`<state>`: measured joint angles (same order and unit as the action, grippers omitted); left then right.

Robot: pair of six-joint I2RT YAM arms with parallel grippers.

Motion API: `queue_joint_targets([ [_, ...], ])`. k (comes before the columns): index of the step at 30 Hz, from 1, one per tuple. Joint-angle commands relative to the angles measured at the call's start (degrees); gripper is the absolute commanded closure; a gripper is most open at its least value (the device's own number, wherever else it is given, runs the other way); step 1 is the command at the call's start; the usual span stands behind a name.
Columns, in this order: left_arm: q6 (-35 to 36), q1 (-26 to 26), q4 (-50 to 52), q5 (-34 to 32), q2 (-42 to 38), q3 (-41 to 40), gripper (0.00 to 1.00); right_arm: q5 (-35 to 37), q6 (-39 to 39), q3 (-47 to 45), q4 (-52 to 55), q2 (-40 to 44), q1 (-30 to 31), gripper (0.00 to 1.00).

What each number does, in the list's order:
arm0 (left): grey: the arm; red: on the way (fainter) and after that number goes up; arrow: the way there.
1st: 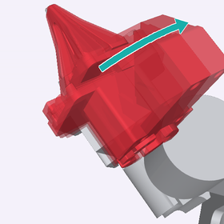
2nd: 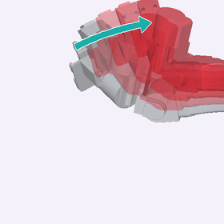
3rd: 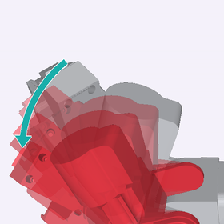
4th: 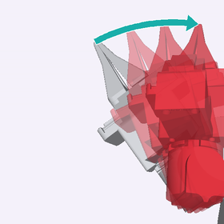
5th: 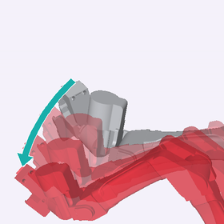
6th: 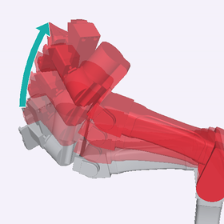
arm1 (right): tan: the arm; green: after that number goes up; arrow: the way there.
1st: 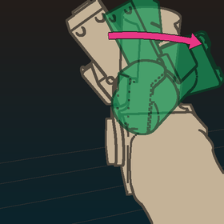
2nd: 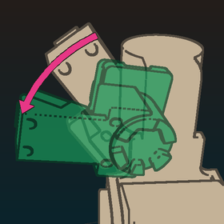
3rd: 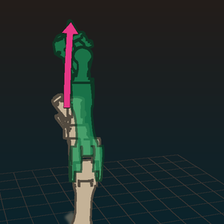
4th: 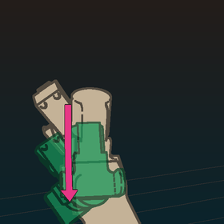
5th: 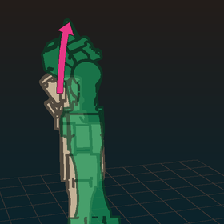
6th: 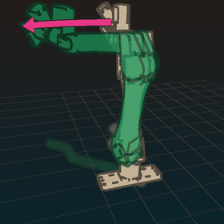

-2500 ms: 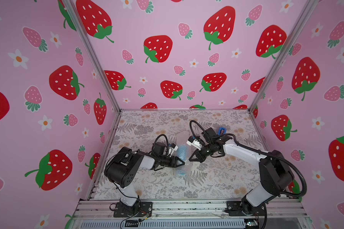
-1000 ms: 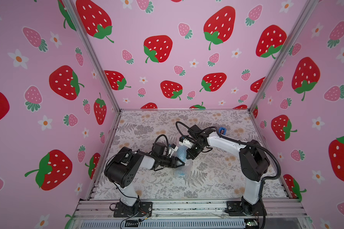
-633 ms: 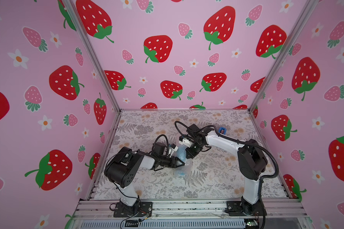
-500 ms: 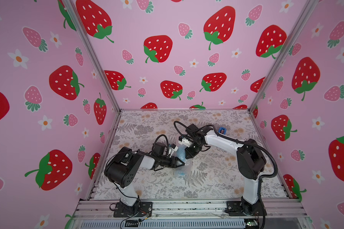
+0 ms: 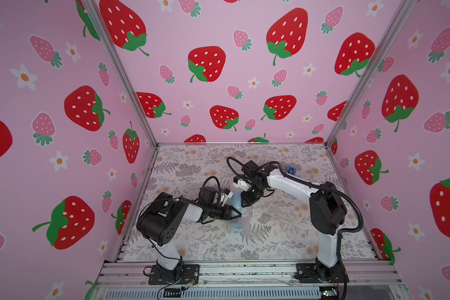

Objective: Wrap wine glasses in bubble wrap
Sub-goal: Stick the tape on the bubble wrap.

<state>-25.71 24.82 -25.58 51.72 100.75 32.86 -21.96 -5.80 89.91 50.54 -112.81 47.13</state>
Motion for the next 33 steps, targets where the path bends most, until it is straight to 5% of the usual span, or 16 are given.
queue_joint_targets([
  [1,0.68,0.32,0.94,0.78,1.03,0.27,0.49,-0.71,-0.35,1.67,2.19,-2.02,0.41,0.74],
  [14,0.76,0.23,1.24,0.52,0.83,0.18,0.49,0.05,-5.14,2.64,2.04,-2.78,0.5,0.74],
  [27,1.03,-0.12,1.85,0.04,0.67,0.26,0.5,1.48,-9.62,1.72,2.45,1.13,0.69,0.37],
  [33,1.08,-0.12,2.02,-0.13,0.5,0.19,0.51,3.76,-10.41,-0.56,2.49,3.59,0.01,0.33],
])
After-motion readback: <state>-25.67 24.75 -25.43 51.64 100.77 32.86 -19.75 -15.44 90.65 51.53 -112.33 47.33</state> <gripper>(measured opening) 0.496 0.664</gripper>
